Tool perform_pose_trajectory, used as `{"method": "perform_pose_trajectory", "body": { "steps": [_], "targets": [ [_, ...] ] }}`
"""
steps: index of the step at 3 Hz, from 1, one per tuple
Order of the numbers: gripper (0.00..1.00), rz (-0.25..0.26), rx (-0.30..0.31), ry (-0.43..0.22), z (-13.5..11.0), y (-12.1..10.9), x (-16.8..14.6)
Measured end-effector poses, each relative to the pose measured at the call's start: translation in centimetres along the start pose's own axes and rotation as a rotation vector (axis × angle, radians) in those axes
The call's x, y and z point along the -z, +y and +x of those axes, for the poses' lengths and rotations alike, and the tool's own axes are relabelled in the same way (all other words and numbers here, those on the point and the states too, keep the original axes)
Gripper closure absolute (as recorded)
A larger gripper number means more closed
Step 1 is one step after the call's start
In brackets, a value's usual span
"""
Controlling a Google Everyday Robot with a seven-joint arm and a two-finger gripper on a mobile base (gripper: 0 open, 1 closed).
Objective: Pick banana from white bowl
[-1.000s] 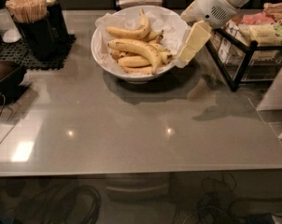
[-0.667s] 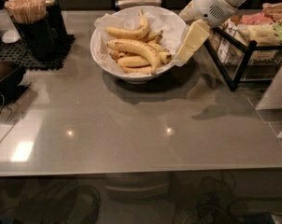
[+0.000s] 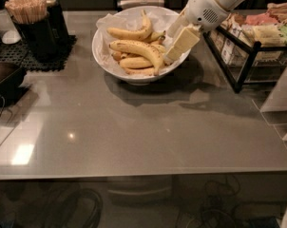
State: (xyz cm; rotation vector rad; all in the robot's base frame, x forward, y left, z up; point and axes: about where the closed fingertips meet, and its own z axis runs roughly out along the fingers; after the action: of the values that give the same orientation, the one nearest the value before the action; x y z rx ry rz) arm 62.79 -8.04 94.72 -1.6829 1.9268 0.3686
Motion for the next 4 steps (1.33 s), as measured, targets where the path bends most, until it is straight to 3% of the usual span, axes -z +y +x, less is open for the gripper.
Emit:
{"method": "perform_pose_trajectory", "body": {
  "steps": [1,3,4],
  "targets": [
    [0.23,-0.053,0.034,-0.003,-1.6,-0.5,-2.6],
    [0.22,-0.102,0.133,-0.001,-6.3,-2.0,-5.4],
    [0.22,-0.103,0.138,-0.003,-7.3,-2.9,-6.3]
  ]
}}
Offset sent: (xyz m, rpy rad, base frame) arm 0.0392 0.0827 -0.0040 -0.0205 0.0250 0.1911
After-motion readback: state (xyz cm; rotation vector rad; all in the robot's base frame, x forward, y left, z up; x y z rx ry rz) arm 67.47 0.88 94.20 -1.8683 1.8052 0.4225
